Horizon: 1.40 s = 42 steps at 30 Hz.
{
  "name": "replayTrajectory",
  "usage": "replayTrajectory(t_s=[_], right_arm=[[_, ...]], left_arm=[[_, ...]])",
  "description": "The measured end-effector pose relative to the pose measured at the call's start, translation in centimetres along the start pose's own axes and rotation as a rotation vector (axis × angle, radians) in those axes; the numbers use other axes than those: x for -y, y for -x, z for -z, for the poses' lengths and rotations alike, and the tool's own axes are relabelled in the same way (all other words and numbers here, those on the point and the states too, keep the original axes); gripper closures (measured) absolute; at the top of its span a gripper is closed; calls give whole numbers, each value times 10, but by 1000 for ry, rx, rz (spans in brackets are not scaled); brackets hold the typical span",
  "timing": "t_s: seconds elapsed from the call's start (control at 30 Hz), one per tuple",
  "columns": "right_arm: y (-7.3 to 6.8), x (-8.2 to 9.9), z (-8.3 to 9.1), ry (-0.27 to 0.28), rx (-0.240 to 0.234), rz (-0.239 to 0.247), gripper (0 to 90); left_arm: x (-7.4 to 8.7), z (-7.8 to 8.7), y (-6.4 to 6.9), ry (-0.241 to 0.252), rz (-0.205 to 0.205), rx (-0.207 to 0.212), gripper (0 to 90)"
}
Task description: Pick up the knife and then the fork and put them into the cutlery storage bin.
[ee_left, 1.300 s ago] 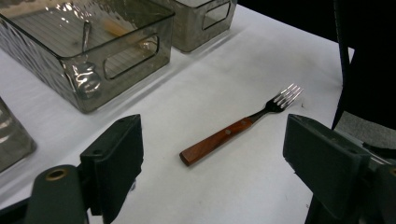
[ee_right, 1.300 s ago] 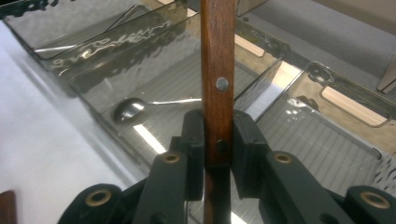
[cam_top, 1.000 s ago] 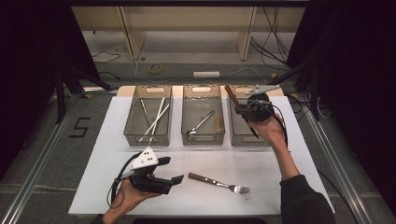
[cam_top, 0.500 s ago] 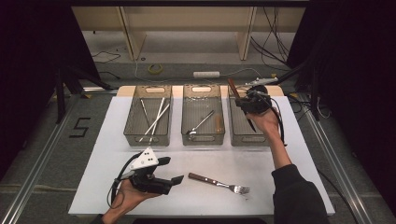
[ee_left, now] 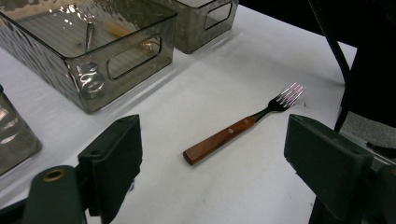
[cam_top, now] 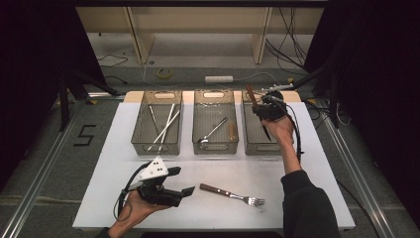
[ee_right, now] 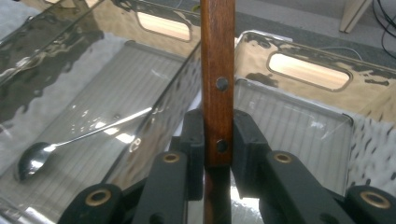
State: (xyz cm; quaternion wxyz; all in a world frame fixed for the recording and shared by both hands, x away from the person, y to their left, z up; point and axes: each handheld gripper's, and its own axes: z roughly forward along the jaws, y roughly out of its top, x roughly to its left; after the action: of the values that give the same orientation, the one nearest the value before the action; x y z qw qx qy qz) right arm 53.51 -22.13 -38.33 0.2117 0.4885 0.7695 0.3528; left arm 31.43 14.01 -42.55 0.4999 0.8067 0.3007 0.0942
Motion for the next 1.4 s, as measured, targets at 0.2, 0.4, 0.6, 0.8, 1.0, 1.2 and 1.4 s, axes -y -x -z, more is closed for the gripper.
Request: replayTrajectory(t_s=[0.2,0.4,0.6,0.8,1.0,1.2,1.4], right_arm=[[-2,2,-5,-9,14,-11,775],[-3,8,-12,-31,22,-25,774],[-1,12,-17,-47,43,-70,773],[0,17,-23,-78,66,-105,745],[2,15,-16,-60,65,-122,608],[-1,13,0,-30,21,-73,460],[-11,17,29,0,-76,17,379]], left_arm=[[0,0,0,0,1,-1,188],[0,-1,1,-3,1,2,188],[0,-1,1,-8,-7,3,188],[0,0,1,-4,-4,0,187],[0,-1,1,-9,-9,2,188],[0,-2,1,-12,-12,-2,187],[-1,-4,0,-26,-14,4,188]])
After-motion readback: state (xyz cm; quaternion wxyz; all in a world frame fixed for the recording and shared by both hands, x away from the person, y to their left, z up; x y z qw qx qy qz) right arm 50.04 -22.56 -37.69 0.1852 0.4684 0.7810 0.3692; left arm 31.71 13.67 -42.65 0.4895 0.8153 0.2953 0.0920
